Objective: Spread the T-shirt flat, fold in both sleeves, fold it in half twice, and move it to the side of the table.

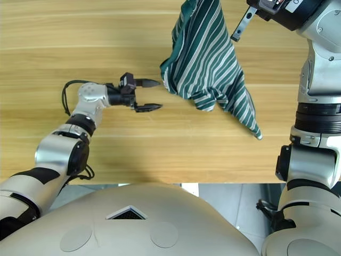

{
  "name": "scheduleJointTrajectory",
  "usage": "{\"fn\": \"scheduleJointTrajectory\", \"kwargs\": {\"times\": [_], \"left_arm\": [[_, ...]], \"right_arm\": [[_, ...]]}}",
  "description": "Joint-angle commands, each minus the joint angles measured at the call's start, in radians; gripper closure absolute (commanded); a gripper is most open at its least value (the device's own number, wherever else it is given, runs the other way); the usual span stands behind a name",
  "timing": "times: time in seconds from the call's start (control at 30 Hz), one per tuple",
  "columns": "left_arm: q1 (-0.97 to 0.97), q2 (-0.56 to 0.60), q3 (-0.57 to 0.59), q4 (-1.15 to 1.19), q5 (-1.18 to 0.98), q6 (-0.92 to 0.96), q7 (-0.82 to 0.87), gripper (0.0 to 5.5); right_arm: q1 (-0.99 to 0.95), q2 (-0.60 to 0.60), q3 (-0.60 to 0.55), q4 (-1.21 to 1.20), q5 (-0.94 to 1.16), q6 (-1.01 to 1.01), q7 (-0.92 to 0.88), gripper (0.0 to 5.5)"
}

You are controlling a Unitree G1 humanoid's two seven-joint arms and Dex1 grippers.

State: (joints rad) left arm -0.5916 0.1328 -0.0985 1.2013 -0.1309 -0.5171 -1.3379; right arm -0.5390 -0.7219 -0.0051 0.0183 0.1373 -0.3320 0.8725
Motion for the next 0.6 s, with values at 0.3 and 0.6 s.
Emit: {"fn": "scheduleJointTrajectory", "kwargs": {"times": [0.3, 0.6], "left_arm": [[-0.032, -0.047, 0.041, -0.008, 0.016, 0.010, 0.088, 1.36], [-0.058, -0.080, 0.074, -0.003, 0.015, -0.006, 0.191, 2.58]], "right_arm": [[0.014, 0.007, 0.013, -0.062, -0.003, 0.041, -0.006, 5.50], [0.020, 0.014, 0.017, -0.084, -0.004, 0.056, -0.009, 5.50]]}}
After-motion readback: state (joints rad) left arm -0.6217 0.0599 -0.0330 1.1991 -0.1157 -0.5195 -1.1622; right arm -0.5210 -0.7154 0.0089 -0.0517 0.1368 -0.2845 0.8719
